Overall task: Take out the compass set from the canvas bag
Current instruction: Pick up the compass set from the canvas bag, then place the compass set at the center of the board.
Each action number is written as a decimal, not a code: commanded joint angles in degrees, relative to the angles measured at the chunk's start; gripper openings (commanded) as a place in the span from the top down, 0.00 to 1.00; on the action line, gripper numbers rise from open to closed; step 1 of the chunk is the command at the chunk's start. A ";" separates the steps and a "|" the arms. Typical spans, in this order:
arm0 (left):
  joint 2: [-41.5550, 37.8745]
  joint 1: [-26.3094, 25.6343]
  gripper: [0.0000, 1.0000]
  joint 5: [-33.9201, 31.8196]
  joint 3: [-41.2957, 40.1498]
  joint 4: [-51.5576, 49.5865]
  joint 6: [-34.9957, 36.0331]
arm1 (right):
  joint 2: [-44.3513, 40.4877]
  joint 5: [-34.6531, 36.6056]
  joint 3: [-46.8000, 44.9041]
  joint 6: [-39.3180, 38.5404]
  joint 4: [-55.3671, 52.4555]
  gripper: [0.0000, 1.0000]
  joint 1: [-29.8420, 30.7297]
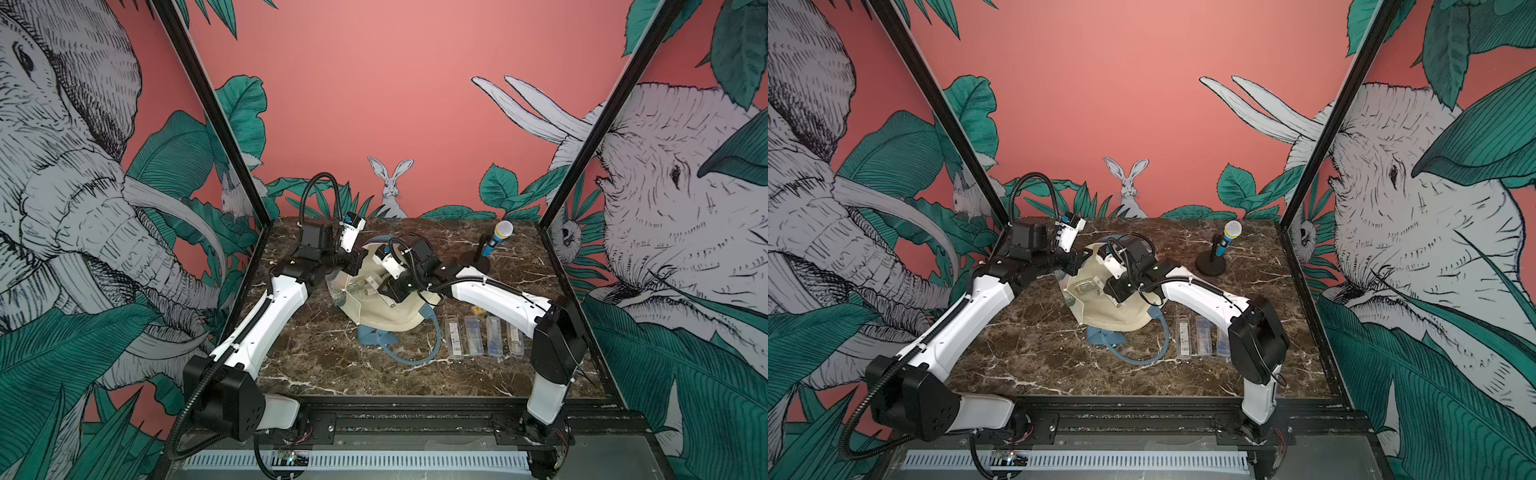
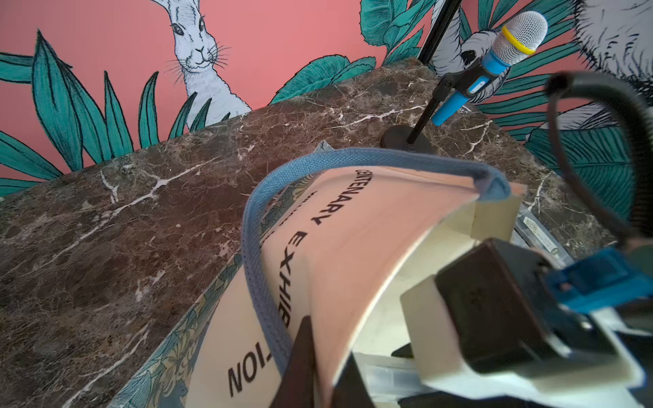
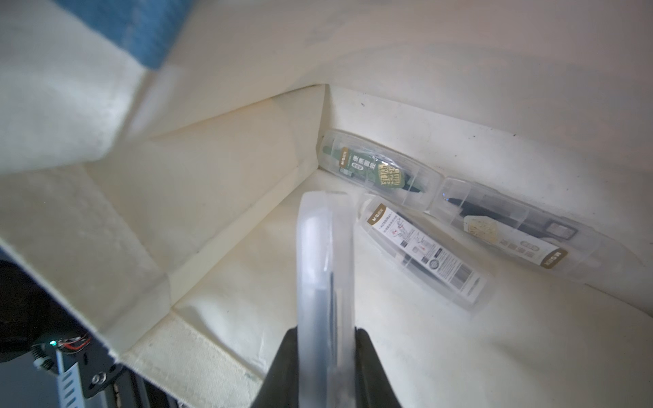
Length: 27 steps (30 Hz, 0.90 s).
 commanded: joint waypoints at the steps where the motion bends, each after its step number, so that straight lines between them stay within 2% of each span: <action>1: -1.16 0.00 1.00 -1.98 2.04 1.48 -0.52 | -4.16 -6.00 -0.93 0.95 -1.51 0.93 -0.21; 6: -1.35 0.94 1.00 -4.59 2.68 1.03 0.05 | -9.83 -9.05 -1.96 0.29 -6.05 0.93 -0.21; 10: -2.54 3.64 1.00 -6.37 2.78 -0.36 1.48 | -16.61 -8.01 -3.29 1.80 -8.74 0.93 -0.21; 17: -7.09 7.08 1.00 -11.14 1.09 -3.48 4.03 | -30.26 2.87 -15.82 12.64 -4.08 0.94 -2.13; 23: -10.20 7.39 1.00 -11.77 -2.07 -3.58 3.78 | -40.19 19.67 -30.25 26.63 0.21 0.95 -2.80; 27: -10.67 7.38 1.00 -10.71 -3.29 -2.89 3.29 | -40.88 21.62 -39.96 35.15 7.06 0.94 -2.77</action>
